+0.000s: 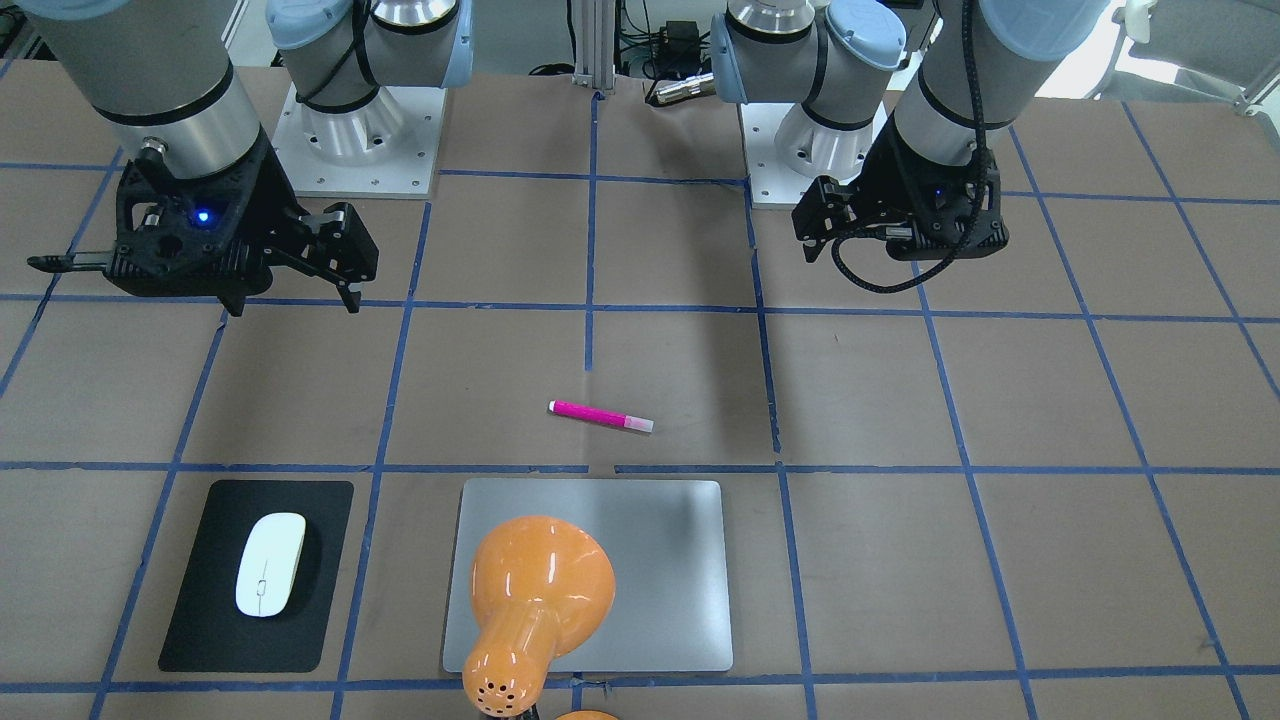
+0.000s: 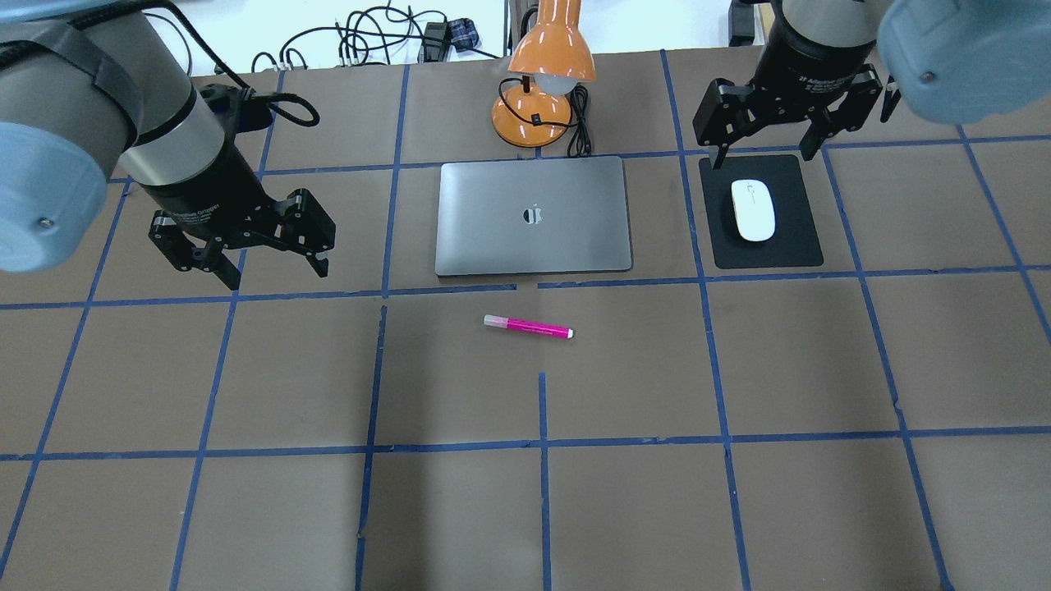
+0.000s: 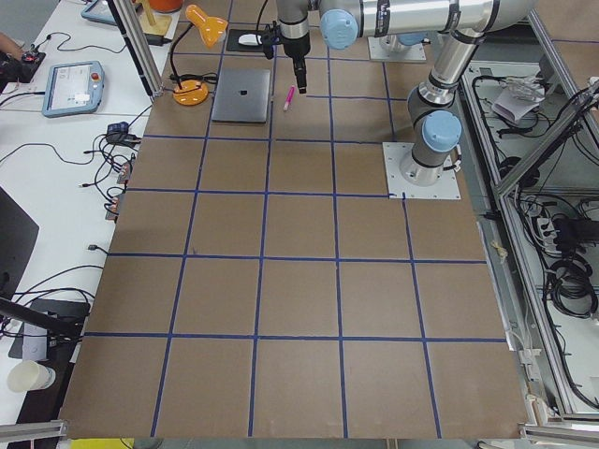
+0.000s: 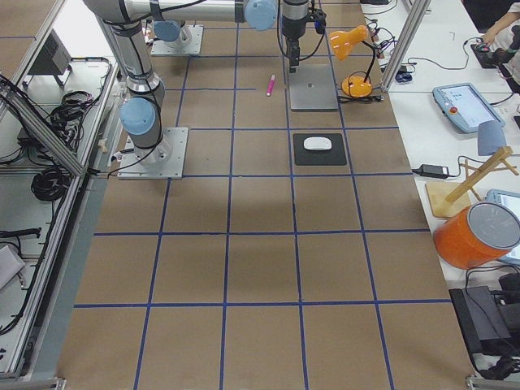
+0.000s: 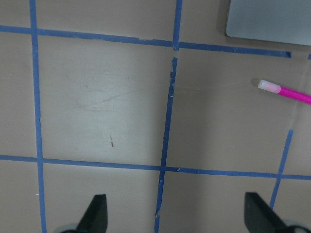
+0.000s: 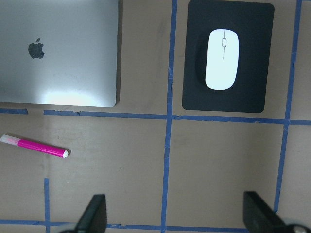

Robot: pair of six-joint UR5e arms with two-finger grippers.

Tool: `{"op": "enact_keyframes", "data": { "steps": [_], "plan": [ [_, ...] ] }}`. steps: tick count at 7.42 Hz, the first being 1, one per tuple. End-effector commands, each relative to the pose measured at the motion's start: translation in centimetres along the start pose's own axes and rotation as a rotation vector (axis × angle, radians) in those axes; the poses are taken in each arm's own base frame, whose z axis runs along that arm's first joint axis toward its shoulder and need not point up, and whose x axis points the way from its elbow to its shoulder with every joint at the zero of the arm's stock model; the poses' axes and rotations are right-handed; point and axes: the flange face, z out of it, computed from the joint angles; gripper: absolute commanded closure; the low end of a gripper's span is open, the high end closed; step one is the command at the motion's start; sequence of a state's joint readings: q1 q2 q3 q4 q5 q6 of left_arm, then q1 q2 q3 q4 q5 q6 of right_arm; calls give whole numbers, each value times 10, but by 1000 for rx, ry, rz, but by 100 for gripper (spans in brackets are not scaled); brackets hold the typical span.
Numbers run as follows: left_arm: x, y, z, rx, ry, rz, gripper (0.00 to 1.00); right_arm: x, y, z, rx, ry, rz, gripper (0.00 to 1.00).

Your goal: Place pen and mouse around notebook

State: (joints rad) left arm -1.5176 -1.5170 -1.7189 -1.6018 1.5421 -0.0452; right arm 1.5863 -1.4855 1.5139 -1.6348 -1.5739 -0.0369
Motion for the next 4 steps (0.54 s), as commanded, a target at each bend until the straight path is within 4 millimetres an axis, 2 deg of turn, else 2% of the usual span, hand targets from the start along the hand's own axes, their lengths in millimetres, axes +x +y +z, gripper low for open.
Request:
{"op": "enact_keyframes", "data": {
  "steps": [1,4],
  "plan": [
    [0,0,-2,9,1,-2,0,0,0,0,0,-2,2,0],
    [0,1,-3,12,1,-2,0,0,0,0,-2,1,-4,0]
  ]
}}
